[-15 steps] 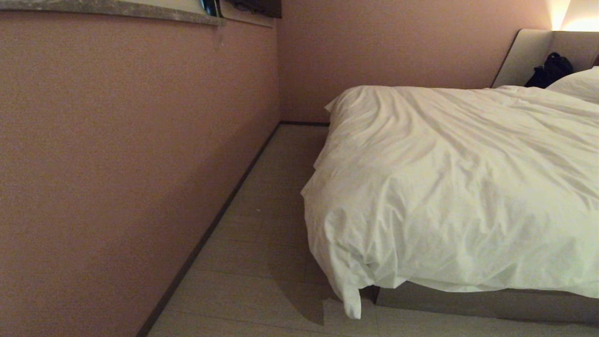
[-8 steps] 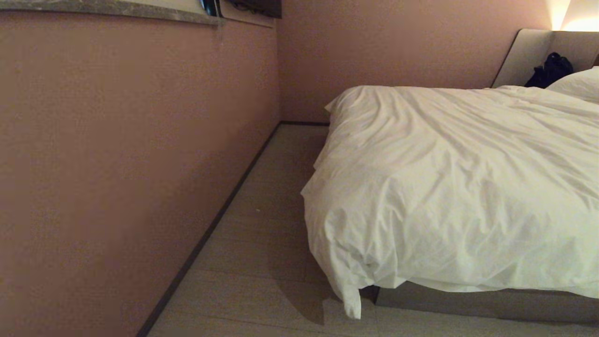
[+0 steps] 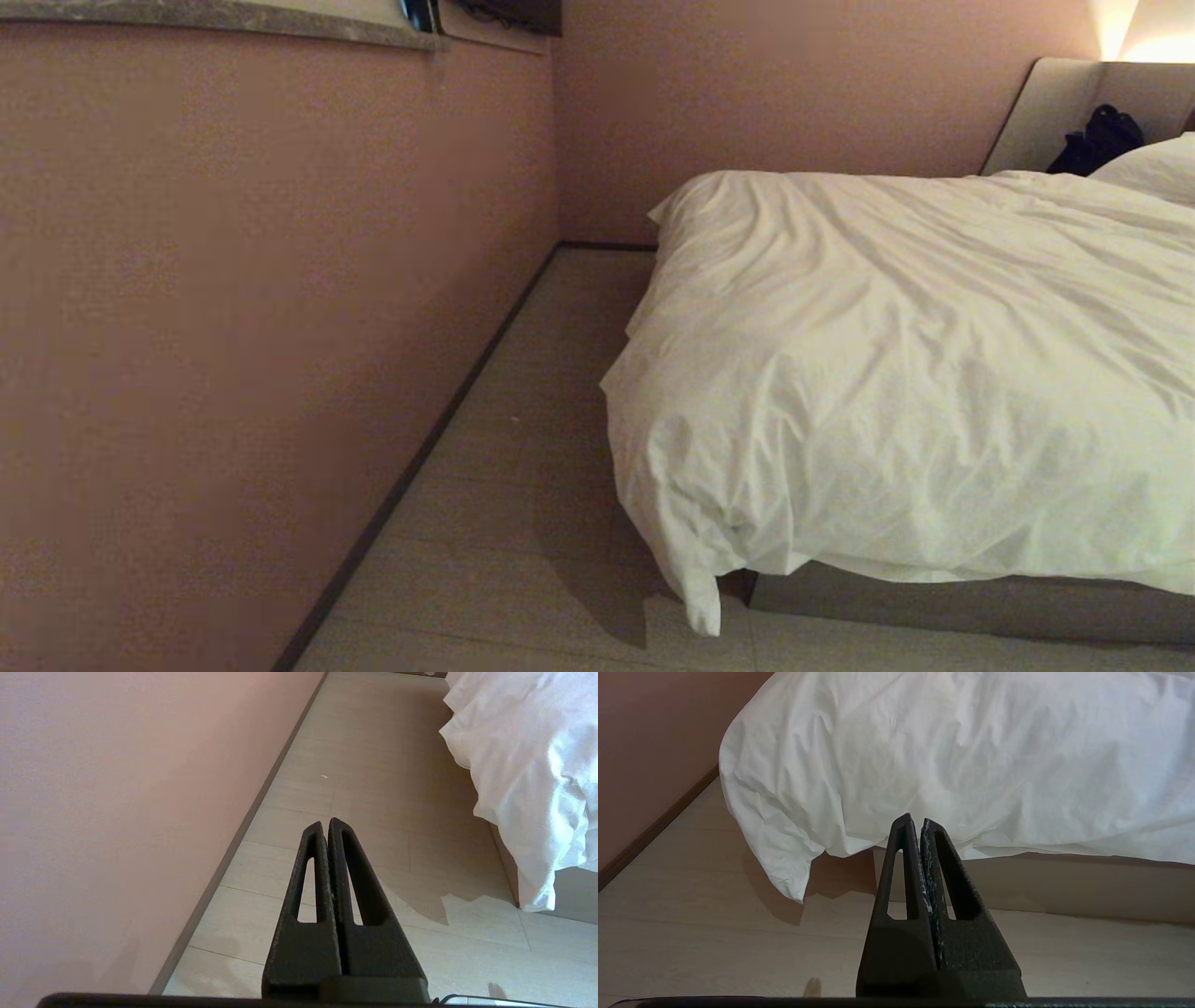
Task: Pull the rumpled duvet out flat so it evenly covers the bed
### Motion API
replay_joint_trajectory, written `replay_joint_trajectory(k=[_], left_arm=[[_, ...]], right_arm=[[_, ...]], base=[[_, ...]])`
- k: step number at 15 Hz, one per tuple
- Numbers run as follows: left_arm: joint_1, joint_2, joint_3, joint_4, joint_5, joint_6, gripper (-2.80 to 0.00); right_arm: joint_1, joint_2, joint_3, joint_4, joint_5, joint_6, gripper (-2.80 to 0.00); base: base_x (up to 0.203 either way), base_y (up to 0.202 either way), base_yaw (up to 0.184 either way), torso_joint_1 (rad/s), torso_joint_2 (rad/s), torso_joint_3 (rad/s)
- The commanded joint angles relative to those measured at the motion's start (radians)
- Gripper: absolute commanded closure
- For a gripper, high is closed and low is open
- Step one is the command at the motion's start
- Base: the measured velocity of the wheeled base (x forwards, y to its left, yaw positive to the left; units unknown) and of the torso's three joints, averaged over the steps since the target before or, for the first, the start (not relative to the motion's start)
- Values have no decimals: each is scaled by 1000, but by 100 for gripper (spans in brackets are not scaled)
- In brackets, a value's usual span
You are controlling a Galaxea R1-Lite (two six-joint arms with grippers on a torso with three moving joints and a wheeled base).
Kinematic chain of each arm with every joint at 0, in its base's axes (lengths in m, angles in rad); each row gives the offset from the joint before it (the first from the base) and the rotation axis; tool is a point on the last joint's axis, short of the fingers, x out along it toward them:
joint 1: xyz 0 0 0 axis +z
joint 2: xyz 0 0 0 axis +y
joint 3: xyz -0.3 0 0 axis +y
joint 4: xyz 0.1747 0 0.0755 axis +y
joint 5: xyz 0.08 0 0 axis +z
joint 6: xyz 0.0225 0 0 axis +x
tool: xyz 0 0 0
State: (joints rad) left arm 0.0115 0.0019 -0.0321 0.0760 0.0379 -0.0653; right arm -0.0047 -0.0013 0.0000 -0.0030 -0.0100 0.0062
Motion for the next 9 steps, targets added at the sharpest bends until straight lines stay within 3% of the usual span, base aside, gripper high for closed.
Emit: replay_joint_trajectory(k=[1, 9], left_arm=[[1, 0, 0, 1, 0, -1, 0], [1, 0, 0, 1, 0, -1, 0]], right_arm=[[0, 1, 0, 0, 1, 0, 0], [0, 1, 0, -2, -1, 0, 0]], base=[[0, 0, 0, 0, 0, 0], [0, 0, 0, 0, 0, 0]])
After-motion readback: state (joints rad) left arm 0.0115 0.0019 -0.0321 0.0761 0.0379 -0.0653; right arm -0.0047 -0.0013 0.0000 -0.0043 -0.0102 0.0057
